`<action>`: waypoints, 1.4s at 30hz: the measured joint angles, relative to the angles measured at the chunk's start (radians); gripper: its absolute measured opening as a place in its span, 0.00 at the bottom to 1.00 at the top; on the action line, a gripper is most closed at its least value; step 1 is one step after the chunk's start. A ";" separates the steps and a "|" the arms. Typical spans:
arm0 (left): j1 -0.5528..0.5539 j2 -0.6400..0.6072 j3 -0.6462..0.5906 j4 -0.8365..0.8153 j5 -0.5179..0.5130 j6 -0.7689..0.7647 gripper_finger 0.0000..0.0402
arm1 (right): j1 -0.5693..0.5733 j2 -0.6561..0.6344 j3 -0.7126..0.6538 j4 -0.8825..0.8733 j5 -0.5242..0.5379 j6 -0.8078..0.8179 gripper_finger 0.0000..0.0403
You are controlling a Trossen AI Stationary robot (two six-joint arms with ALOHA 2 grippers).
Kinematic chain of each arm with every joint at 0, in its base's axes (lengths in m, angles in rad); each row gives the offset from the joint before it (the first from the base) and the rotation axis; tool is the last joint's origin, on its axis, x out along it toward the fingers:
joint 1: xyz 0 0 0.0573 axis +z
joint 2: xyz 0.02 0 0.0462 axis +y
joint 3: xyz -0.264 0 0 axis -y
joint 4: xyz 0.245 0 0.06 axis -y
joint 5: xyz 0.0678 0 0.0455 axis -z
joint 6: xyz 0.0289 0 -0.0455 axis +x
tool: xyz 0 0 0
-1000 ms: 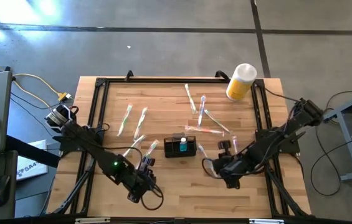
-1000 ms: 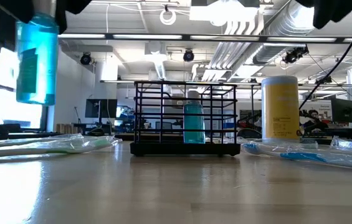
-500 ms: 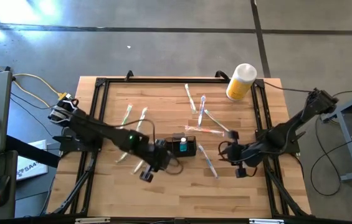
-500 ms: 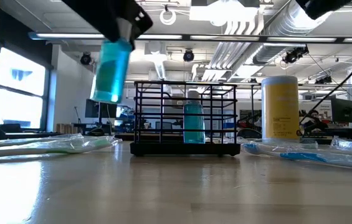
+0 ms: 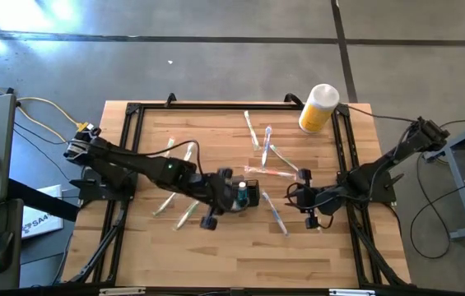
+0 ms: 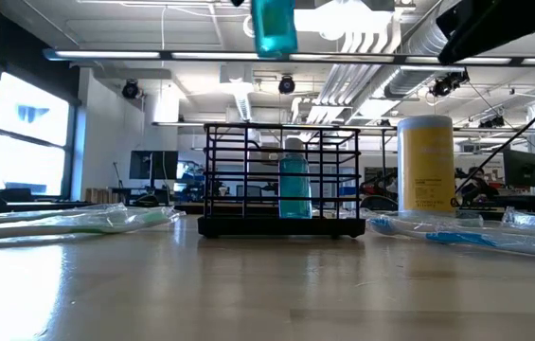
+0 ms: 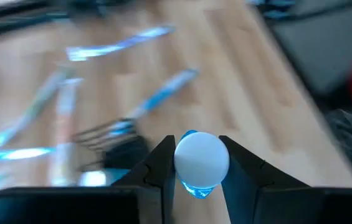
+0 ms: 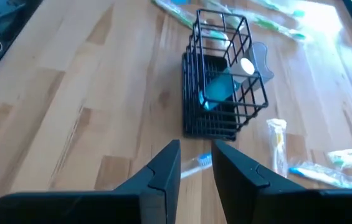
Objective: Pick & Place toothbrushing station
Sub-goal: Put the mouthwash bottle into the wire organizer
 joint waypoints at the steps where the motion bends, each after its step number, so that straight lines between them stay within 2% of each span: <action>1: 0.001 0.000 0.000 0.003 -0.037 -0.008 0.22 | -0.002 -0.001 0.000 0.009 0.001 -0.006 0.21; 4: 0.013 0.009 0.000 0.006 -0.098 -0.017 0.22 | -0.009 -0.001 0.001 0.011 0.005 -0.014 0.21; 9: 0.040 0.038 -0.005 0.013 -0.046 -0.037 0.22 | -0.008 -0.001 0.001 0.014 0.006 -0.014 0.21; 22: 0.059 0.099 -0.010 0.027 -0.049 -0.020 0.22 | -0.008 0.000 0.001 0.028 -0.001 -0.014 0.21; 28: 0.062 0.097 -0.009 0.025 -0.119 -0.008 0.22 | -0.008 0.000 0.001 0.027 -0.001 -0.014 0.21; 42: 0.105 0.109 -0.028 0.063 -0.063 -0.003 0.22 | -0.007 0.000 0.001 0.026 -0.021 -0.016 0.21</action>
